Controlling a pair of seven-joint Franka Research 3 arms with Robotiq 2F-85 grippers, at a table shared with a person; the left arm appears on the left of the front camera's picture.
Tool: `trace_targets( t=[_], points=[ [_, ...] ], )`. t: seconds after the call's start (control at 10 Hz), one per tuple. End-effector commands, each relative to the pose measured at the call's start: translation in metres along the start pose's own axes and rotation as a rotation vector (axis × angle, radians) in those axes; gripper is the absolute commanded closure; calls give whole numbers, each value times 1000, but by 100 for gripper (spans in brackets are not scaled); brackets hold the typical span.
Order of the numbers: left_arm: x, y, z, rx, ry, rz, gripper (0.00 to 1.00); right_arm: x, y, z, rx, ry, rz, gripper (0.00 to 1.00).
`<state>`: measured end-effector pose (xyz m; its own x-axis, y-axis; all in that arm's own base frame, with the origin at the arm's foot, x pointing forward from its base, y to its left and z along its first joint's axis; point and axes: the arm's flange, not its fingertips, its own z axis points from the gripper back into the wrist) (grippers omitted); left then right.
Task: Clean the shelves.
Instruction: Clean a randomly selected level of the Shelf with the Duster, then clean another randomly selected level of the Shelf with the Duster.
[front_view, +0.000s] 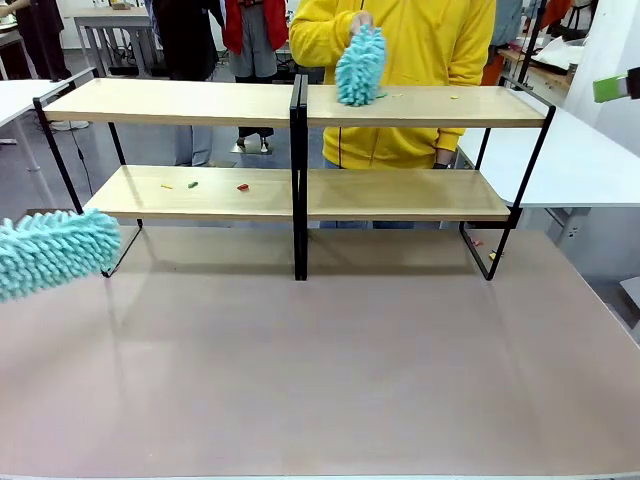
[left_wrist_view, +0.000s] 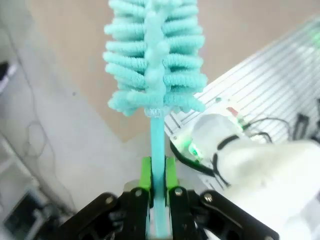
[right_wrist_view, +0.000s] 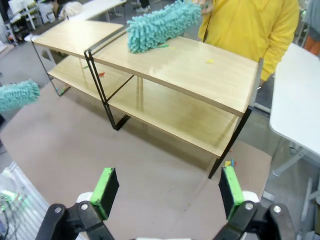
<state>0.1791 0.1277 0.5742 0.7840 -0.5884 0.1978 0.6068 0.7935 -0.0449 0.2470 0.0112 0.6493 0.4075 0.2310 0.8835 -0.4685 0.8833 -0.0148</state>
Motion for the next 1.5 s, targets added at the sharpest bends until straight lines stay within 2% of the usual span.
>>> trace_targets(
  t=[0.0,0.1,0.2,0.3,0.4,0.6,0.7,0.8,1.4],
  points=[
    [-56,39,50,-173,-185,-44,88,0,-1,0,3,-2,-2,0],
    [-66,59,67,-218,-301,-71,88,0,-1,0,3,-2,-2,0],
    [-66,77,82,-196,-411,-27,88,0,-1,0,3,-2,-2,0],
    [-61,91,94,-159,-485,9,88,0,-1,0,3,-2,-2,0],
    [-52,101,103,-164,-530,-23,88,0,-1,0,3,-2,-2,0],
    [-44,128,130,-180,-659,14,88,0,-1,0,3,-2,-2,0],
    [-42,145,137,-196,-600,114,88,0,-1,0,3,-2,-2,0],
    [-45,116,119,-152,-602,12,88,0,-1,0,3,-2,-2,0],
    [-45,116,119,-152,-602,12,88,0,-1,0,3,-2,-2,0]
  ],
)
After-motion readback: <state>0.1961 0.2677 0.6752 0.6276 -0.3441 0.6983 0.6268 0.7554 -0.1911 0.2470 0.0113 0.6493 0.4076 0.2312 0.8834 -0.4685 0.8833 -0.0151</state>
